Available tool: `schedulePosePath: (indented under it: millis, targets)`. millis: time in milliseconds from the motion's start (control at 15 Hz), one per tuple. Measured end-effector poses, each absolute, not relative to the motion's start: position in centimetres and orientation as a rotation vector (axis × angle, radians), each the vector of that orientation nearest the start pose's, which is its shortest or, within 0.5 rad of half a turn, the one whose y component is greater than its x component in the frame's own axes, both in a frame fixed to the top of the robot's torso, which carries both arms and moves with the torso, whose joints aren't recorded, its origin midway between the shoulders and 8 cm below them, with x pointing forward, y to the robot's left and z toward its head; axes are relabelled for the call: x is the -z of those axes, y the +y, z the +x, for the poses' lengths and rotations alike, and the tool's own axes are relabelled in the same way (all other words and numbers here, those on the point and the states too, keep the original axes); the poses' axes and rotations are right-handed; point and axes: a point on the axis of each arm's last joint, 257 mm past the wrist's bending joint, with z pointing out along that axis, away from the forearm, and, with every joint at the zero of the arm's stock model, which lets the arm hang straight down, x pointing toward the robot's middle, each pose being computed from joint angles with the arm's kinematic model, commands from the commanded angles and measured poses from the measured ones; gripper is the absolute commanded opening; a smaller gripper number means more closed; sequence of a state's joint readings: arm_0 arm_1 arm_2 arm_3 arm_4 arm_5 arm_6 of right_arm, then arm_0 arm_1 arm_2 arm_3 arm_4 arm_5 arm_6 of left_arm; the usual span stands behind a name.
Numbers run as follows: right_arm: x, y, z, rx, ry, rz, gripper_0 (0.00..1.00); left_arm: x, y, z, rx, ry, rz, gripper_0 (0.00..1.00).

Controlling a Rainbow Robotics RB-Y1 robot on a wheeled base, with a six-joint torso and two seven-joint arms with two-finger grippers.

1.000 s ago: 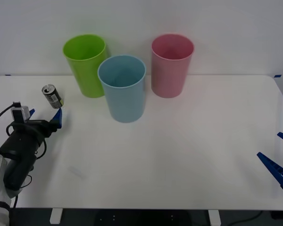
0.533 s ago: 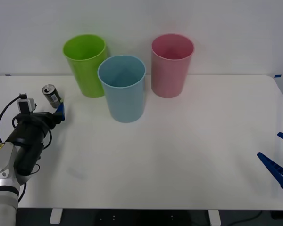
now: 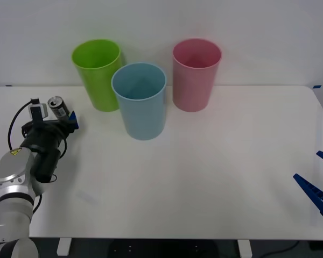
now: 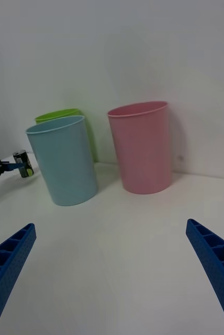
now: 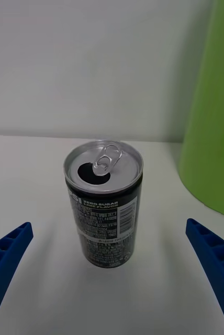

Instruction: Grasp the object on the table and drop it into the matching bin: aluminum can to the light blue bin, PET bottle to the pink bin.

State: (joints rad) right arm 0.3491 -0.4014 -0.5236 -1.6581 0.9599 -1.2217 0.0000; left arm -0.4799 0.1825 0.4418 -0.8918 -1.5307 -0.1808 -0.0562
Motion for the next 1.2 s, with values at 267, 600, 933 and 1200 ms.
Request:
schedulePosePath:
  millis: [267, 600, 933, 1200]
  targets:
    - [16.9, -33.0, 34.2, -0.567, 1.441, -0.465, 1.0, 26.5, 38.3, 65.1, -0.148, 1.756, -0.174, 1.0]
    - [16.9, -33.0, 34.2, -0.567, 1.441, -0.465, 1.0, 26.9, 37.9, 66.1, -0.186, 1.787, -0.197, 1.0]
    - [16.9, -33.0, 34.2, -0.567, 1.441, -0.465, 1.0, 26.5, 38.3, 66.5, -0.222, 1.785, -0.209, 1.0]
    - [16.9, -33.0, 34.2, -0.567, 1.441, -0.465, 1.0, 26.3, 38.3, 66.6, -0.233, 1.784, -0.209, 0.83]
